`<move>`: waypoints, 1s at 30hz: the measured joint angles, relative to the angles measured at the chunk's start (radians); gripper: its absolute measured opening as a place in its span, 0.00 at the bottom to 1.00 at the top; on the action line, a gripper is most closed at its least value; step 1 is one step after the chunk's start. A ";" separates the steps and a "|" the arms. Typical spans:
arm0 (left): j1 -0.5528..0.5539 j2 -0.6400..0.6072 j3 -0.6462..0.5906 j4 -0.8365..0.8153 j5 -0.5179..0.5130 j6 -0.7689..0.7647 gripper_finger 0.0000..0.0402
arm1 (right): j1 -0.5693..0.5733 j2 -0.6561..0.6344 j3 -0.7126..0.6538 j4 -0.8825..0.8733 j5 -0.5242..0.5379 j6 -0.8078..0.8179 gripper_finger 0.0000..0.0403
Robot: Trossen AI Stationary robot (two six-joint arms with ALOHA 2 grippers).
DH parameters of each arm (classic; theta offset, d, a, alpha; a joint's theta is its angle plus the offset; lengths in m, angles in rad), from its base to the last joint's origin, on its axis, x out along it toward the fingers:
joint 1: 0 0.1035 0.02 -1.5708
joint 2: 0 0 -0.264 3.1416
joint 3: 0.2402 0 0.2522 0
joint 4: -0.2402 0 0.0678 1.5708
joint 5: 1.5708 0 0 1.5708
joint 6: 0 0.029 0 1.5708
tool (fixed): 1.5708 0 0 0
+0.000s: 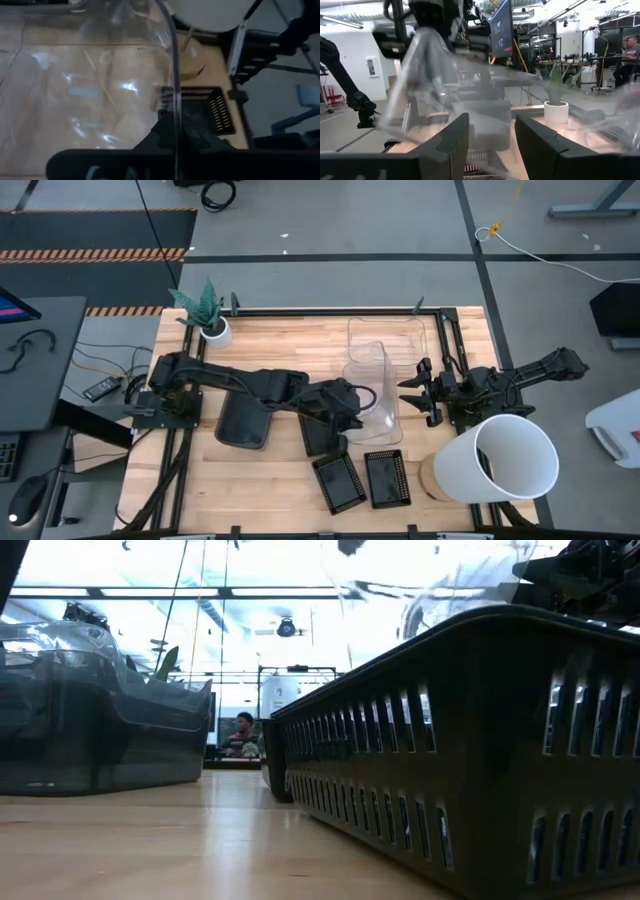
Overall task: Stack baskets by color
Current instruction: Stack the left transparent bin on the bottom transparent bin
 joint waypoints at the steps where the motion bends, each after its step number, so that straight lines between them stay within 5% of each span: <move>1: 0.002 0.001 -0.013 0.010 -0.003 0.003 0.01 | 0.000 0.000 0.000 0.001 0.000 0.000 0.41; 15: 0.009 0.000 -0.060 -0.192 -0.145 0.037 0.01 | 0.000 0.000 0.000 0.000 0.000 0.000 0.41; 30: 0.026 0.000 -0.060 -0.357 -0.158 0.072 0.02 | 0.000 0.000 0.000 0.000 0.000 0.000 0.41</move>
